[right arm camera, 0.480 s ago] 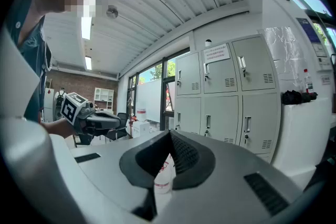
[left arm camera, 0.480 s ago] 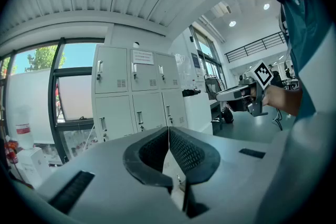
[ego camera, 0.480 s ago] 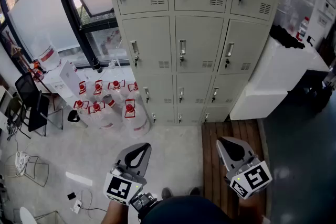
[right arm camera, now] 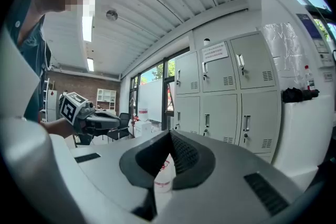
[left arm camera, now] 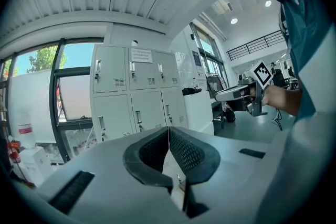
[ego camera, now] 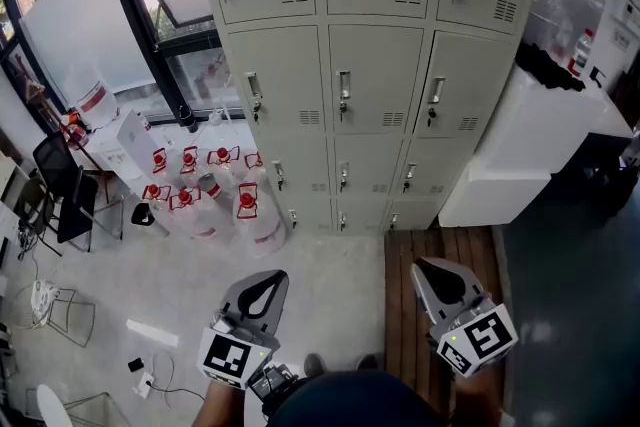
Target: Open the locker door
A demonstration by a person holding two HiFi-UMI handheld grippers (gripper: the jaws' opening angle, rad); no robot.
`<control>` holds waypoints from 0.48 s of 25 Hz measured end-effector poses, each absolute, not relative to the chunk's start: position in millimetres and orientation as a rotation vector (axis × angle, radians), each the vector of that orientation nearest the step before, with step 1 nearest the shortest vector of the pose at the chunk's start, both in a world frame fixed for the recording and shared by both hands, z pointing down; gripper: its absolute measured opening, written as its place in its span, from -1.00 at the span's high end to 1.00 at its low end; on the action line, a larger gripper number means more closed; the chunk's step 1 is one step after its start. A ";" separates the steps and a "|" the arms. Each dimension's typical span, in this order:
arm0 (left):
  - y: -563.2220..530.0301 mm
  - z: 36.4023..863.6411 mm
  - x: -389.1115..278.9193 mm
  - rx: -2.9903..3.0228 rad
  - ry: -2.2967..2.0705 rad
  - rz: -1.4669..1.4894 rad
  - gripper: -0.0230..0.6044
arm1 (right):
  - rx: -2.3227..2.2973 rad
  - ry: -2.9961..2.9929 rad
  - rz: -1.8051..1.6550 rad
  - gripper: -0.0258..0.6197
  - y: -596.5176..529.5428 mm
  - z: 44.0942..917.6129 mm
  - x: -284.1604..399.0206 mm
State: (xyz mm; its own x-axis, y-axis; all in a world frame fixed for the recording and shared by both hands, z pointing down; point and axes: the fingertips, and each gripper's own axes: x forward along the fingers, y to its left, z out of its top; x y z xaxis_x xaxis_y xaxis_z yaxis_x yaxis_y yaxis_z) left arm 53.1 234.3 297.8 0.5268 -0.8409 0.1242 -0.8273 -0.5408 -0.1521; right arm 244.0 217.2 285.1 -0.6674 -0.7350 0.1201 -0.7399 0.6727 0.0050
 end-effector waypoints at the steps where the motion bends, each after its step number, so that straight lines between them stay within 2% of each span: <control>1: 233.7 298.2 56.0 -2.677 1.471 -0.282 0.87 | 1.222 -2.772 0.068 0.81 216.1 285.6 246.6; 12: 226.3 302.6 94.8 -2.640 1.527 -0.291 0.87 | 1.170 -2.831 0.111 0.81 199.1 291.0 280.0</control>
